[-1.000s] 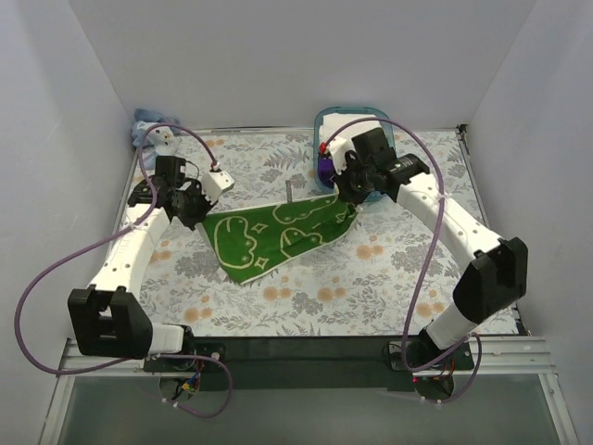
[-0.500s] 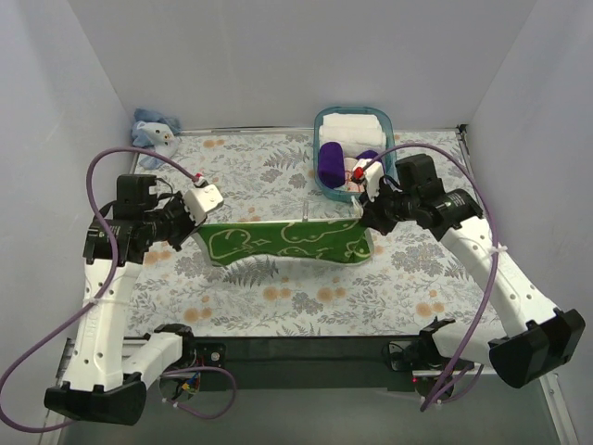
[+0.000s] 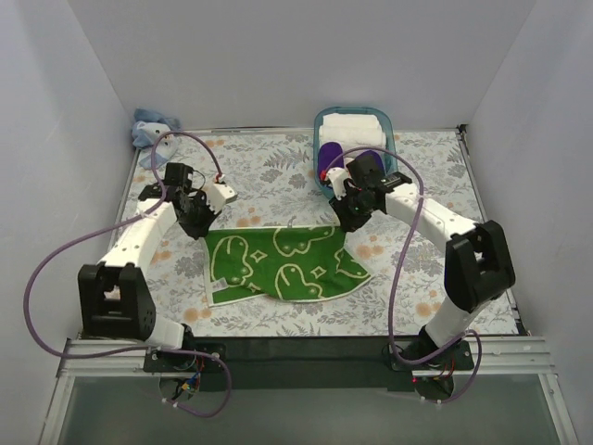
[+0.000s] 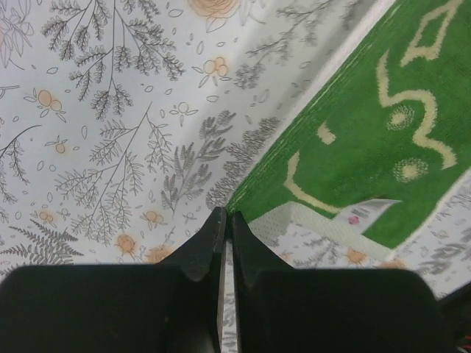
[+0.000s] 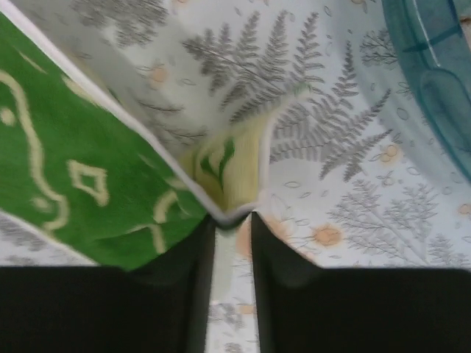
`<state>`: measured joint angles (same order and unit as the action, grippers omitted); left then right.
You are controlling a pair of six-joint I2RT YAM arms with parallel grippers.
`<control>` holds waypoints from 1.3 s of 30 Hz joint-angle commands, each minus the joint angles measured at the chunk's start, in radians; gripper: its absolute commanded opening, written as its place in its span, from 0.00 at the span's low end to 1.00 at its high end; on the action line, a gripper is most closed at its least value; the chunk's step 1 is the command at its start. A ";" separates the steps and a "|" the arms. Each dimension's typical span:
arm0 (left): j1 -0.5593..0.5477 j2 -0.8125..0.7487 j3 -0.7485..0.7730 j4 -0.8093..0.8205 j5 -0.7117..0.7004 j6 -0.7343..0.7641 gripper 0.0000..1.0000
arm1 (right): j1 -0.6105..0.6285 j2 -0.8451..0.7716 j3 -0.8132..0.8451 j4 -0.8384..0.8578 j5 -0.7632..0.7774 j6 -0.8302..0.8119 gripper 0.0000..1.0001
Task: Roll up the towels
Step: Flatten the towel
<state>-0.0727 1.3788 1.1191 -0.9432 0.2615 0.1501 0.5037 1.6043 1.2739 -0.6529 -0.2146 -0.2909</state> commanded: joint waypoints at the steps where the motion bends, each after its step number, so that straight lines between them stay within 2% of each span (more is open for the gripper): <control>1: 0.034 0.078 0.005 0.196 -0.110 -0.021 0.00 | -0.016 0.080 0.044 0.059 0.207 0.051 0.34; 3: 0.056 0.161 0.033 0.224 -0.111 -0.043 0.01 | -0.016 0.097 0.065 0.056 0.238 0.053 0.62; 4: 0.063 0.183 0.050 0.224 -0.108 -0.046 0.05 | -0.020 0.089 0.068 0.056 0.233 0.053 0.74; 7: 0.103 0.223 0.073 0.241 -0.137 -0.046 0.21 | -0.022 0.010 0.041 0.055 0.189 0.004 0.77; 8: 0.108 0.217 0.071 0.242 -0.140 -0.043 0.35 | -0.024 -0.009 0.010 0.049 0.178 -0.005 0.75; 9: 0.117 0.210 0.067 0.230 -0.128 -0.041 0.40 | -0.025 -0.026 -0.008 0.044 0.163 -0.019 0.72; 12: 0.122 0.155 0.048 0.183 -0.079 -0.021 0.56 | -0.024 -0.070 -0.071 0.003 0.077 -0.054 0.52; 13: 0.122 0.140 0.038 0.155 -0.056 -0.021 0.57 | -0.024 -0.067 -0.085 -0.008 0.057 -0.060 0.39; 15: 0.122 0.100 0.007 0.118 -0.013 -0.005 0.57 | -0.018 -0.055 -0.106 -0.037 0.000 -0.079 0.29; 16: 0.122 0.063 -0.002 0.062 0.067 0.017 0.56 | -0.008 -0.049 -0.129 -0.042 -0.018 -0.088 0.24; 21: 0.122 -0.017 -0.096 -0.060 0.148 0.106 0.55 | 0.055 0.003 -0.180 -0.044 -0.040 -0.120 0.18; 24: 0.122 -0.038 -0.143 -0.071 0.150 0.117 0.54 | 0.096 0.054 -0.199 -0.042 -0.022 -0.137 0.10; 28: 0.122 -0.040 -0.154 -0.068 0.159 0.105 0.54 | 0.131 0.083 -0.263 -0.025 0.047 -0.154 0.05; 33: 0.123 -0.015 -0.162 -0.057 0.145 0.098 0.54 | 0.194 0.025 -0.392 -0.105 0.113 -0.220 0.01; 37: 0.122 0.017 -0.156 -0.034 0.142 0.092 0.53 | 0.225 -0.092 -0.340 -0.172 -0.004 -0.274 0.01; 39: 0.122 0.038 -0.137 -0.028 0.147 0.089 0.53 | 0.233 -0.104 -0.283 -0.261 -0.122 -0.307 0.01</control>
<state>0.0502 1.3956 0.9581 -0.9901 0.3836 0.2371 0.7216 1.5501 0.9112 -0.7856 -0.2005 -0.5217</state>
